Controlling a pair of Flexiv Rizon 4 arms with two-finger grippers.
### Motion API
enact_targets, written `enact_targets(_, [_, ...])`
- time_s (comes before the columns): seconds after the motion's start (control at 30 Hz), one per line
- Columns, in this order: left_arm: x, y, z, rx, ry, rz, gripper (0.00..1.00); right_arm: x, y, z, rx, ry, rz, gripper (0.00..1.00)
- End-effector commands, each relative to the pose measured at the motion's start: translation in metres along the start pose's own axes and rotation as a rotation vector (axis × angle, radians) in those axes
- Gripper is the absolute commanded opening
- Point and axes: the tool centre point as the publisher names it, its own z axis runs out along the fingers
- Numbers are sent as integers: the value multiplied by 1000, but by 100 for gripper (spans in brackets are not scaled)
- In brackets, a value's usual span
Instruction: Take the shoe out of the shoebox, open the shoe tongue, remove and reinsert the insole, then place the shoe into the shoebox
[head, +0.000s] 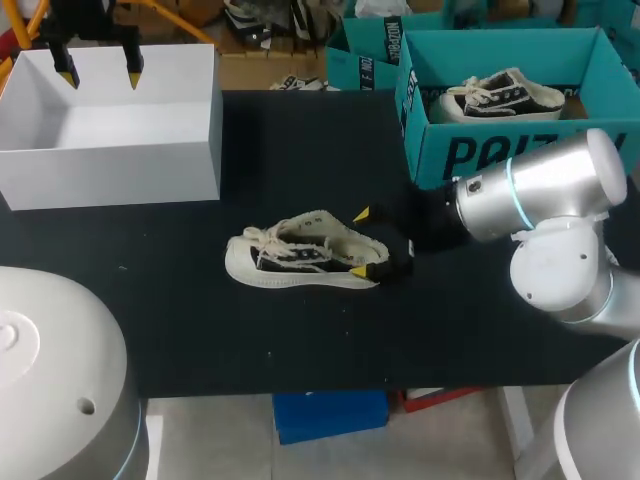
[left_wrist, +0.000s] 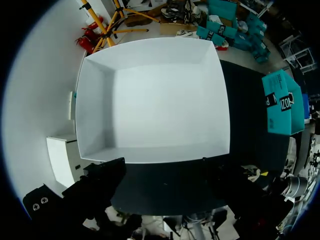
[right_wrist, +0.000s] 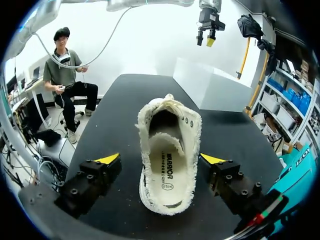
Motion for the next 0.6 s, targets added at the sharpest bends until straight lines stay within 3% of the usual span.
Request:
enact_targets(0.03, [0,1,-1,0,-1,-1,100,-3,-11,8,-98,3,9,100])
enact_targets(0.6, [0,1,-1,0,-1,-1,100,-4,-31,18,-118,16,46,100])
